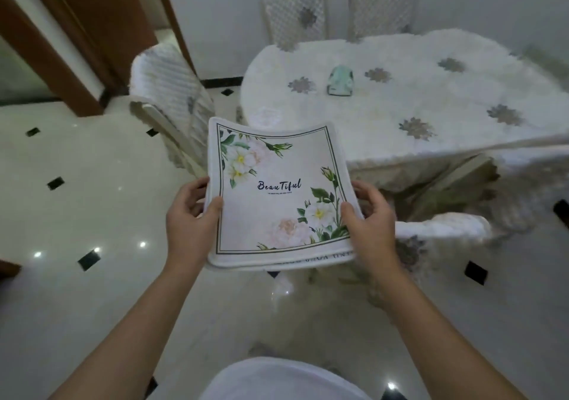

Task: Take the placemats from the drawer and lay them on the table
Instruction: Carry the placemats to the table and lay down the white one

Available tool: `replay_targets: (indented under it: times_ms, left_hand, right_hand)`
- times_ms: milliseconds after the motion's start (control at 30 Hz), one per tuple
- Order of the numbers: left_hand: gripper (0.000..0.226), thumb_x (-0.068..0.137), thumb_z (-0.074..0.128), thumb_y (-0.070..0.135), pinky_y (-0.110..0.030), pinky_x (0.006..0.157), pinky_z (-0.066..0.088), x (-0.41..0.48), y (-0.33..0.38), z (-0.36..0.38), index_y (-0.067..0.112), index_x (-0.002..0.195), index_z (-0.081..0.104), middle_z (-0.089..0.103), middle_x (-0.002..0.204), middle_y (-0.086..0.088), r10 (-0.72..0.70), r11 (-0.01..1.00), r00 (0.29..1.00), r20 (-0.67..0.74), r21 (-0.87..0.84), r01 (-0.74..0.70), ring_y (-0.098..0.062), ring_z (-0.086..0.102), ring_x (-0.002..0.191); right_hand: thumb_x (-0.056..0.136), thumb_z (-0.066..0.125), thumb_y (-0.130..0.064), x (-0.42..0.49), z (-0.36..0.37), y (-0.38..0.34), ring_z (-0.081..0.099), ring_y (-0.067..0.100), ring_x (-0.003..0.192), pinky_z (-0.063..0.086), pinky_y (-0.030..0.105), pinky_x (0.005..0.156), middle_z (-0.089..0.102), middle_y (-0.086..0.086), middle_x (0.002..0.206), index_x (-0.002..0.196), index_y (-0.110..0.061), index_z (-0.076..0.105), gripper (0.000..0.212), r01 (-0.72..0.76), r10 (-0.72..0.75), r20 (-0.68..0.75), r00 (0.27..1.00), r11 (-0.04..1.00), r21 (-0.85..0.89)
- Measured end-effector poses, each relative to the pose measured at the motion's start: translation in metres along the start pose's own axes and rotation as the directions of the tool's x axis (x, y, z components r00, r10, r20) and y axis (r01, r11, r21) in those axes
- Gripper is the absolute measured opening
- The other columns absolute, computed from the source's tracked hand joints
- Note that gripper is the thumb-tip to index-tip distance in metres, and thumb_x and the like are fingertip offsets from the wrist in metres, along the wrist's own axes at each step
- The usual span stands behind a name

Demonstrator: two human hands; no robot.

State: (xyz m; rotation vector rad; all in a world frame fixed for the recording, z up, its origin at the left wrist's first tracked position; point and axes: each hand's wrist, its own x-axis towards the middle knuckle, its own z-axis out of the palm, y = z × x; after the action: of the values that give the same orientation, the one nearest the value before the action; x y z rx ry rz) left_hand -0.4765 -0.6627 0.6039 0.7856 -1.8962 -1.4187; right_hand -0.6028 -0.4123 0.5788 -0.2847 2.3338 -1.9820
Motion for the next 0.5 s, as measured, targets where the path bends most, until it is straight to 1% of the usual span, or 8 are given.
replay_targets:
  times_ms: [67, 133, 200, 267, 367, 433, 500]
  left_hand:
    - [0.036, 0.088, 0.069, 0.006, -0.019, 0.077, 0.056, 0.007, -0.004, -0.026, 0.022, 0.120, 0.065, 0.070, 0.105, -0.001, -0.027, 1.000, 0.995, -0.096, 0.008, 0.028, -0.015, 0.069, 0.089]
    - [0.037, 0.088, 0.070, 0.006, -0.019, 0.077, 0.056, 0.016, -0.010, -0.048, 0.022, 0.122, 0.064, 0.070, 0.105, 0.001, -0.040, 0.999, 0.985, -0.170, 0.008, 0.041, -0.011, 0.069, 0.088]
    - [0.038, 0.088, 0.070, 0.006, -0.015, 0.076, 0.054, 0.030, -0.017, -0.066, 0.021, 0.123, 0.064, 0.069, 0.104, 0.002, -0.058, 0.998, 0.970, -0.238, 0.007, 0.062, -0.004, 0.068, 0.084]
    - [0.038, 0.088, 0.070, 0.006, -0.014, 0.076, 0.054, 0.049, -0.026, -0.079, 0.022, 0.122, 0.065, 0.069, 0.104, 0.002, -0.081, 0.997, 0.956, -0.282, -0.007, 0.082, -0.003, 0.067, 0.084]
    - [0.037, 0.089, 0.070, 0.007, -0.016, 0.076, 0.055, 0.089, -0.045, -0.092, 0.022, 0.122, 0.064, 0.070, 0.107, 0.001, -0.100, 0.995, 0.952, -0.290, -0.035, 0.094, -0.005, 0.069, 0.086]
    - [0.037, 0.089, 0.070, 0.007, -0.015, 0.074, 0.054, 0.122, -0.055, -0.097, 0.022, 0.122, 0.064, 0.070, 0.107, 0.000, -0.106, 0.994, 0.959, -0.263, -0.039, 0.099, -0.006, 0.069, 0.086]
    - [0.037, 0.089, 0.070, 0.006, -0.017, 0.075, 0.055, 0.157, -0.062, -0.100, 0.022, 0.122, 0.064, 0.070, 0.107, -0.002, -0.097, 0.995, 0.969, -0.227, -0.033, 0.092, -0.011, 0.070, 0.089]
  right_hand:
    - [0.089, 0.067, -0.008, 0.015, 0.034, -0.007, 0.066, 0.001, 0.093, 0.058, 0.024, 0.078, 0.069, -0.014, 0.107, 0.122, -0.023, 0.064, 0.037, 0.014, -0.014, 0.098, 0.995, 1.000, 0.001]
    - [0.089, 0.067, -0.008, 0.028, 0.066, -0.014, 0.066, 0.001, 0.093, 0.058, 0.023, 0.077, 0.069, -0.014, 0.108, 0.122, -0.024, 0.064, 0.037, 0.025, -0.026, 0.175, 0.984, 1.000, 0.008]
    - [0.089, 0.067, -0.009, 0.042, 0.096, -0.019, 0.066, 0.003, 0.094, 0.059, 0.025, 0.077, 0.069, -0.013, 0.109, 0.123, -0.025, 0.063, 0.038, 0.042, -0.044, 0.231, 0.972, 0.999, 0.016]
    - [0.089, 0.066, -0.010, 0.056, 0.124, -0.023, 0.066, 0.004, 0.094, 0.060, 0.029, 0.078, 0.069, -0.012, 0.110, 0.125, -0.026, 0.062, 0.039, 0.046, -0.048, 0.275, 0.960, 0.999, 0.013]
    - [0.090, 0.066, -0.014, 0.078, 0.165, -0.024, 0.067, 0.008, 0.095, 0.061, 0.036, 0.078, 0.069, -0.016, 0.108, 0.123, -0.032, 0.062, 0.038, 0.041, -0.043, 0.291, 0.956, 0.999, 0.011]
    - [0.090, 0.066, -0.014, 0.093, 0.190, -0.025, 0.068, 0.010, 0.093, 0.061, 0.036, 0.076, 0.069, -0.018, 0.106, 0.124, -0.032, 0.062, 0.039, 0.028, -0.026, 0.263, 0.964, 1.000, -0.003]
    - [0.090, 0.065, -0.013, 0.107, 0.212, -0.027, 0.068, 0.011, 0.091, 0.060, 0.033, 0.074, 0.069, -0.019, 0.105, 0.124, -0.034, 0.062, 0.040, 0.007, -0.005, 0.229, 0.973, 1.000, -0.009]
